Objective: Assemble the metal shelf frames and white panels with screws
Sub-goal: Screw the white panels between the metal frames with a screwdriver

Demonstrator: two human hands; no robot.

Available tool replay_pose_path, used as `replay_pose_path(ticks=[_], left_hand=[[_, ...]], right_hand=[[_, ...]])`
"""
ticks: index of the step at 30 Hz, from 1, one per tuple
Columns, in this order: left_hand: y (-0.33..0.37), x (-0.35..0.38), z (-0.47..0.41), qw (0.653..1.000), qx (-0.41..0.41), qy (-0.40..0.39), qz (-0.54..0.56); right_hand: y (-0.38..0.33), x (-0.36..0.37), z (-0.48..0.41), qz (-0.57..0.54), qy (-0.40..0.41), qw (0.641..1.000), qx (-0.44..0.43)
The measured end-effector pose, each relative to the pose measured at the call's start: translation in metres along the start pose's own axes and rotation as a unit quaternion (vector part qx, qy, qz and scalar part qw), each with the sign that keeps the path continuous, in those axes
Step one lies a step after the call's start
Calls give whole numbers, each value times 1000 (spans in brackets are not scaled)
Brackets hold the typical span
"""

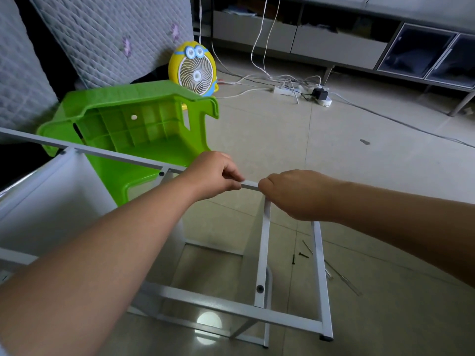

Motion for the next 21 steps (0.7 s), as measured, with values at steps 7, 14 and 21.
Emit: replay_pose_path(ticks=[7, 14, 21], left_hand=[[0, 1, 0, 1000, -5, -4, 3], [-1, 0, 0, 1000, -8, -2, 8], [0, 2, 0, 1000, -10, -13, 9]], right_hand=[[-6, -9, 2, 99, 82, 987, -100], [8, 7, -16, -68, -63, 987, 129], [2, 3, -10, -11, -35, 996, 77]])
Point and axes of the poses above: each hand's wrist, its own z-axis away from the middle knuckle, its own x-axis out of the palm, y = z × x, the point moved 9 cm from there along -z, towards the middle knuckle, and after that the axes turned 15 degrees about x, right-handed, at the moved point
